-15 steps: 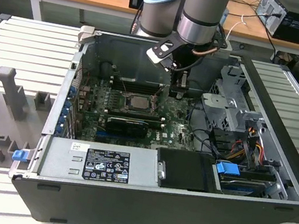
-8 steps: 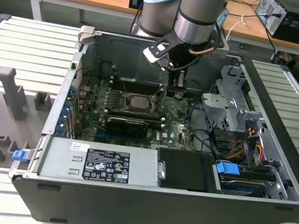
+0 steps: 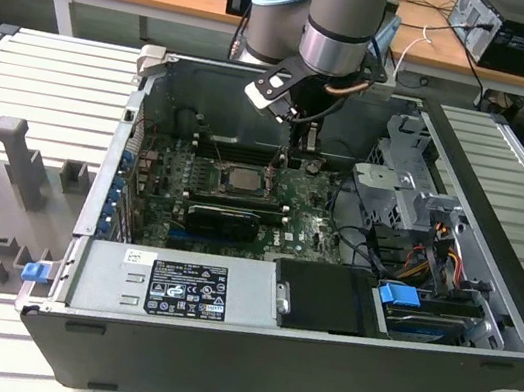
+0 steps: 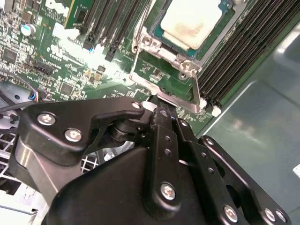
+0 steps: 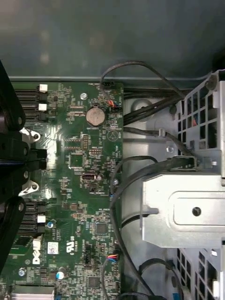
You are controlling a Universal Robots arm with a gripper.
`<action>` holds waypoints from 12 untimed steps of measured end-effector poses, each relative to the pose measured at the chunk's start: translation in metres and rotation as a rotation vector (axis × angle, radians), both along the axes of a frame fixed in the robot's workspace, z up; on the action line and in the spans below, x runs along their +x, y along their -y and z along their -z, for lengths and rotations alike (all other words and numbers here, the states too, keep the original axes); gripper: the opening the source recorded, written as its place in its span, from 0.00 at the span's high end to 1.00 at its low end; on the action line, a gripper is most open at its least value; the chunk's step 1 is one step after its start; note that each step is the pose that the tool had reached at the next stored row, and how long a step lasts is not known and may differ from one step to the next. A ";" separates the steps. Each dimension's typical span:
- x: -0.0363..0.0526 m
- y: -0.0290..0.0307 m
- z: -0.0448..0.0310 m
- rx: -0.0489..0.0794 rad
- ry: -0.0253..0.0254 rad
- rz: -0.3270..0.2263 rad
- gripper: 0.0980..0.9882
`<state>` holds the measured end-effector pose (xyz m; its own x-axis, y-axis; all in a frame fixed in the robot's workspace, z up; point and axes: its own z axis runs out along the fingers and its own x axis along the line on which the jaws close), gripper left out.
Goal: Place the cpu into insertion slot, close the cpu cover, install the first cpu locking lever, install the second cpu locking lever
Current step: 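Close the cpu cover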
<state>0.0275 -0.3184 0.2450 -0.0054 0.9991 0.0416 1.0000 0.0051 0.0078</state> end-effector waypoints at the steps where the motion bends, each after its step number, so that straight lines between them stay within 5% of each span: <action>1: -0.0024 0.0000 0.0000 0.000 0.0001 0.000 0.99; 12: -0.0281 0.0000 0.0055 0.000 0.0001 0.000 0.99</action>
